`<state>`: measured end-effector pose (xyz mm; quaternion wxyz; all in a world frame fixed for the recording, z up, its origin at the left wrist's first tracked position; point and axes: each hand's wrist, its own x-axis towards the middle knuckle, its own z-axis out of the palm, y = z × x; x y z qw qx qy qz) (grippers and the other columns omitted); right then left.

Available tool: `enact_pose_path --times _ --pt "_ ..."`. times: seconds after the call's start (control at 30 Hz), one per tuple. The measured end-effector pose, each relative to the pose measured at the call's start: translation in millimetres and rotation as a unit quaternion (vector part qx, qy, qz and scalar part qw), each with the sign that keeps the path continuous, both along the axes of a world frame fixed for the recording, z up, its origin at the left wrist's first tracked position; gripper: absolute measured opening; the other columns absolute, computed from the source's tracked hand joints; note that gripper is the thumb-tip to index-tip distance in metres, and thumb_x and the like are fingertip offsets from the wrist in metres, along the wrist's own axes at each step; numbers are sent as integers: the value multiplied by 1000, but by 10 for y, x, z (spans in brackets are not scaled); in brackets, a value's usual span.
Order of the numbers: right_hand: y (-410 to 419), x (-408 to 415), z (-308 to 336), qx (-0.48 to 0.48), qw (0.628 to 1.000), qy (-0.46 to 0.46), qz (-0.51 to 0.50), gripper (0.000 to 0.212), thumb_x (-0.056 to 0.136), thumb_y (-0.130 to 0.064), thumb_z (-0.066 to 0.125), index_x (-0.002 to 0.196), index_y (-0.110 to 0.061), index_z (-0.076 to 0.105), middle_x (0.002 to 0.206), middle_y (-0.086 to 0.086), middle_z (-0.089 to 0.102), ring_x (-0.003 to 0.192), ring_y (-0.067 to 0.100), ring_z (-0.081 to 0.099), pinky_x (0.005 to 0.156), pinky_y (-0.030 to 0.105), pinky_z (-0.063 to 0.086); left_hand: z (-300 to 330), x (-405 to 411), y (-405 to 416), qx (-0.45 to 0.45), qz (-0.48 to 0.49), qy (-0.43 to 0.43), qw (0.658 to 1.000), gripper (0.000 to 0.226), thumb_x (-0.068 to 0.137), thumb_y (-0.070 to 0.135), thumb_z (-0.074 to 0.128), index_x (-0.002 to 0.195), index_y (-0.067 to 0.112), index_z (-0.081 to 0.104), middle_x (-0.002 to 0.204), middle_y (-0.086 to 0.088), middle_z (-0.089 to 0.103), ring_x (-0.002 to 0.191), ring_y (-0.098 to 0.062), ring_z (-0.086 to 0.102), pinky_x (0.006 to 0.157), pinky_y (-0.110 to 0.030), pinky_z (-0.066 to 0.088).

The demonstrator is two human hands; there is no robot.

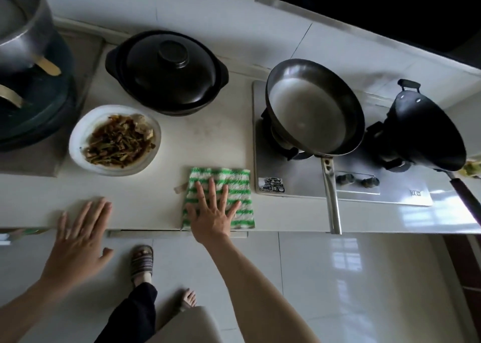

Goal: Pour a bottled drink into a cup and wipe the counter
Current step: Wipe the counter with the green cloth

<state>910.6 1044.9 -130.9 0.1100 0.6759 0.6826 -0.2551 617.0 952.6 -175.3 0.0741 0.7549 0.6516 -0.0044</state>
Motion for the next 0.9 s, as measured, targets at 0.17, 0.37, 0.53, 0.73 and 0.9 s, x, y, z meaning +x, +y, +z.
enact_pose_path --times 0.17,0.37,0.53,0.73,0.9 --pt "498 49 -97 44 999 -1 -11 64 101 -65 10 157 -48 -15 166 -12 -26 152 30 -29 117 70 -17 -48 21 19 14 2 -3 1000 118 60 44 71 161 5 23 170 -15 21 154 -35 25 121 -68 14" --pt "1750 227 -260 114 993 -7 -28 62 103 -62 20 160 -45 2 172 -8 -7 158 29 -11 122 63 -11 -73 18 29 0 2 19 1000 125 60 39 83 162 7 19 172 -10 15 157 -31 20 123 -64 17" --pt "1835 162 -352 103 994 9 -25 62 103 -61 20 161 -44 2 172 -9 -10 158 29 -11 124 60 -8 -27 -55 17 -22 16 26 999 122 63 38 81 163 9 17 172 -9 14 158 -31 19 125 -62 16" --pt "352 301 -306 118 991 52 -34 68 98 -65 17 160 -41 4 172 -5 -2 159 31 -3 125 54 1 64 -119 -30 -59 16 6 998 129 60 41 85 163 10 16 172 -9 15 157 -30 19 124 -61 13" --pt "-590 408 -393 117 993 13 -11 67 99 -65 5 160 -39 -5 171 -3 -13 157 25 -18 126 59 -1 128 -81 -51 -77 26 0 997 135 60 42 88 164 12 8 174 -8 8 158 -29 11 125 -59 6"
